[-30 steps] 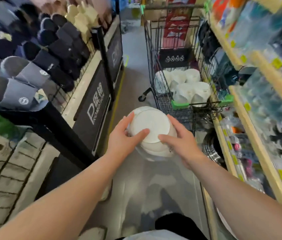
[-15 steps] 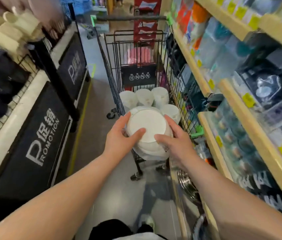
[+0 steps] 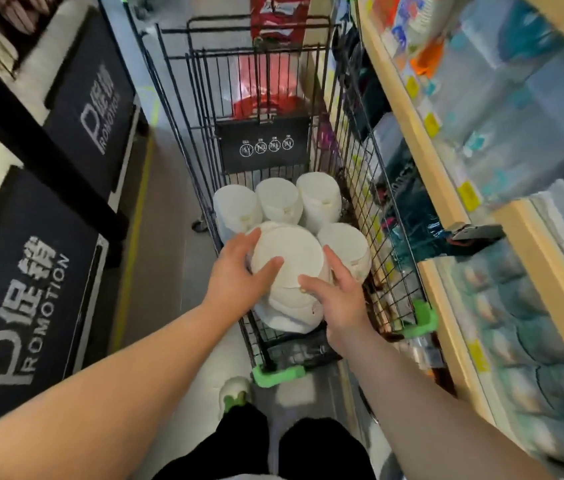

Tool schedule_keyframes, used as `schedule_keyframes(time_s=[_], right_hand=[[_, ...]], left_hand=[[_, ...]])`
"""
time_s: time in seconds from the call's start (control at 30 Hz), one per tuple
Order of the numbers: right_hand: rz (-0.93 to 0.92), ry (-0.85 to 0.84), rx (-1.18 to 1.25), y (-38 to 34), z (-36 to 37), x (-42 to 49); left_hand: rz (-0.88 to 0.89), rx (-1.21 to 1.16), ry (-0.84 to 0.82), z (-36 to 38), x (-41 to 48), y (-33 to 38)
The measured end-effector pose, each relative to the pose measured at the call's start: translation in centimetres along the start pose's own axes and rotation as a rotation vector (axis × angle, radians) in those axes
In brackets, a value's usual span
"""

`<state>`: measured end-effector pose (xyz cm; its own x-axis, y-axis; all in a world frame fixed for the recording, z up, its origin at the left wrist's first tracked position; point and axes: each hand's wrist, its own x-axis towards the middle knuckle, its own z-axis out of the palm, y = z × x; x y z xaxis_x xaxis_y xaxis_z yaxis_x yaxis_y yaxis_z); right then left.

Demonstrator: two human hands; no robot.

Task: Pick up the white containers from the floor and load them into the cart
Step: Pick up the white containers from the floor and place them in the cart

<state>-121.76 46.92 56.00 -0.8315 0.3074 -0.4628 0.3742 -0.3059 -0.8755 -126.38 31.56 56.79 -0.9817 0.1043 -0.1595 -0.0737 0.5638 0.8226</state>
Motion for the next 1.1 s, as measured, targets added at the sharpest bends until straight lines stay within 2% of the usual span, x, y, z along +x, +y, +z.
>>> schedule_keyframes(time_s=[0.17,0.33,0.57,0.67,0.73,0.83,0.93,1.0,1.1], right_hand=[[0.104,-0.051,-0.068,1.6,-0.1,4.7],[0.229,-0.266,-0.195,3.0,-0.1,9.1],[0.127,-0.416,-0.39,5.7,-0.2,12.8],[0.132,-0.47,-0.54,7.3,0.2,13.4],[0.124,-0.495,-0.65,7.9,0.1,13.7],[0.017,-0.557,-0.835,8.4,-0.2,14.9],[-0.168,-0.566,-1.185,8.5,-0.6,15.8],[-0.332,-0.514,-1.412,8.7,-1.3,16.0],[-0.526,-0.511,-1.542,9.4,-2.0,16.8]], left_hand=[[-0.107,0.05,0.002,2.2,3.1,-1.3],[-0.291,-0.006,0.099,4.6,5.8,-2.7],[-0.518,-0.065,0.198,6.7,8.7,-5.3],[-0.597,0.096,0.144,7.6,9.3,-6.2],[-0.598,0.263,0.053,8.3,9.4,-6.9],[-0.592,0.357,-0.031,9.4,8.7,-7.5],[-0.571,0.337,-0.016,10.0,7.7,-7.9],[-0.561,0.339,-0.046,10.5,7.1,-8.1],[-0.571,0.322,-0.061,11.1,7.0,-9.0]])
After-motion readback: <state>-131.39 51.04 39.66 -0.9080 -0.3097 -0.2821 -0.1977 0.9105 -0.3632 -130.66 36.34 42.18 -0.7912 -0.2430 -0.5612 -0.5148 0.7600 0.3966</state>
